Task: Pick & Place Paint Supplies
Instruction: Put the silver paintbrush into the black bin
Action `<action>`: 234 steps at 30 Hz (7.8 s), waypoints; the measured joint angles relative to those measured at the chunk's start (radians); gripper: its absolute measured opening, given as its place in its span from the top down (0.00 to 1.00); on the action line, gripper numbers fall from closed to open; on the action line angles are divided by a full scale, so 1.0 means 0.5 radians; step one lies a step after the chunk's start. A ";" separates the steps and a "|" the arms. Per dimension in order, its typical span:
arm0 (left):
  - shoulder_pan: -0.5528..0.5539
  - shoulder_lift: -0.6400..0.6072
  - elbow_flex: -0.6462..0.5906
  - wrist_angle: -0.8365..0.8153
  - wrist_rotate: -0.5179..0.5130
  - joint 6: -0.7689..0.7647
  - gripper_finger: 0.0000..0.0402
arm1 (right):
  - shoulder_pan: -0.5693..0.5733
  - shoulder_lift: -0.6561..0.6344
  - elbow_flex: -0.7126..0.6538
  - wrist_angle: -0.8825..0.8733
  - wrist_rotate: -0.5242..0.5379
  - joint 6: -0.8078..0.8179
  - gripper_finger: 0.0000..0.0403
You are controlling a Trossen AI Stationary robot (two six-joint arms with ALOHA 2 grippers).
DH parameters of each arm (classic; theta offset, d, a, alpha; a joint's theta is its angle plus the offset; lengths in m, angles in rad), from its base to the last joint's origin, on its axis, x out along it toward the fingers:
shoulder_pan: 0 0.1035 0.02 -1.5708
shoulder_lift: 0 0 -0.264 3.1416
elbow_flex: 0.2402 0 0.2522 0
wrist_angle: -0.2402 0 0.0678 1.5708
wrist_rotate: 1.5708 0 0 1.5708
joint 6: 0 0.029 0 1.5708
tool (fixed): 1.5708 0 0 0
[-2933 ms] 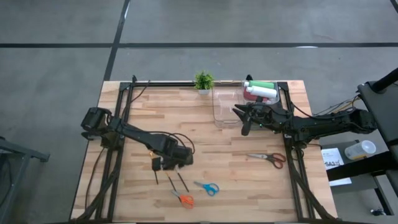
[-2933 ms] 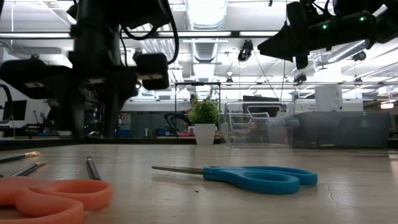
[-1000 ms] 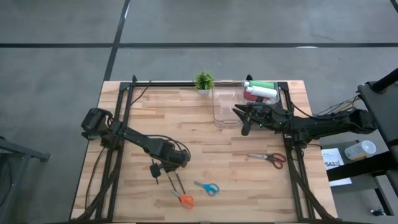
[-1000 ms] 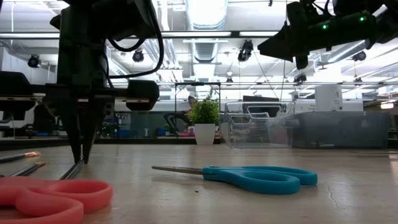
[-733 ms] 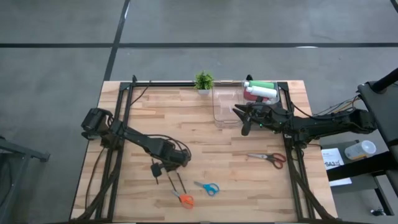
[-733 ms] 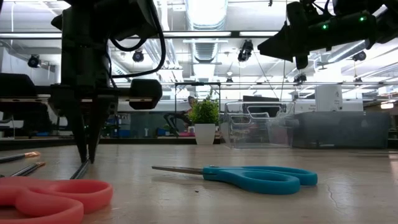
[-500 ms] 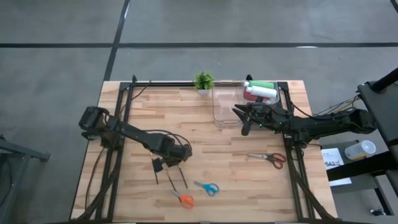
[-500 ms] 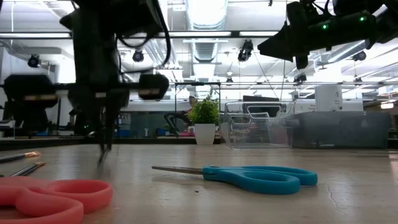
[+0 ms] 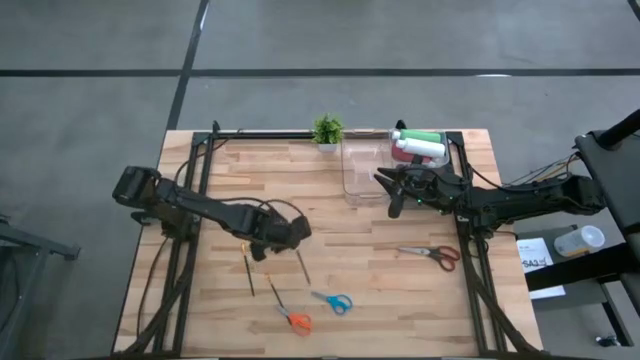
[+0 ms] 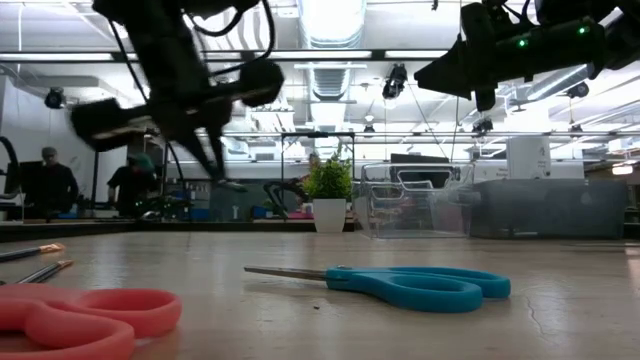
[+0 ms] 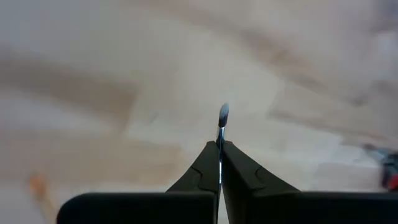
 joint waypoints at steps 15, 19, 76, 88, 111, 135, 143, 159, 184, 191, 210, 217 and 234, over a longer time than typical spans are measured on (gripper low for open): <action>0.153 0.135 0.063 1.094 -1.187 1.663 0.99 | 0.001 0.000 0.000 -0.001 -0.001 0.000 0.73; 0.212 0.235 0.063 1.376 -1.206 1.707 0.99 | 0.001 0.000 0.000 0.000 0.000 0.000 0.73; 0.416 1.211 0.924 0.992 0.140 1.690 0.99 | 0.000 0.001 0.001 -0.005 -0.001 0.000 0.73; 0.432 1.050 0.926 1.071 0.127 2.246 0.73 | 0.001 0.001 0.001 -0.004 -0.001 0.000 0.73; 0.319 -0.128 0.177 1.281 -0.301 3.422 0.70 | 0.001 0.000 0.001 -0.011 -0.001 0.000 0.73; 0.268 -1.970 -1.682 2.170 0.131 3.973 0.70 | 0.000 0.000 0.001 -0.011 -0.001 0.000 0.73; 0.267 -2.260 -1.971 2.162 0.127 4.075 0.70 | 0.000 0.000 0.001 -0.010 -0.001 0.000 0.73; 0.268 -2.279 -1.959 2.140 0.126 4.039 0.70 | 0.000 0.000 0.001 -0.011 -0.001 0.000 0.73; 0.268 -2.279 -1.962 1.880 0.126 4.039 0.70 | 0.000 0.000 0.001 -0.011 -0.001 0.000 0.73; 0.268 -2.279 -1.962 1.878 0.126 4.039 0.70 | 0.000 0.000 0.001 -0.011 -0.001 0.000 0.73; 0.268 -2.279 -1.962 1.155 0.126 4.039 0.70 | -0.005 0.001 0.001 -0.013 -0.159 0.479 0.73; 0.268 -2.275 -1.961 1.123 0.133 4.039 0.70 | 0.009 0.017 0.148 -0.425 -0.467 0.575 0.73; 0.268 -2.275 -1.961 1.119 0.134 4.039 0.70 | 0.359 0.949 1.241 -1.982 -0.102 1.979 0.73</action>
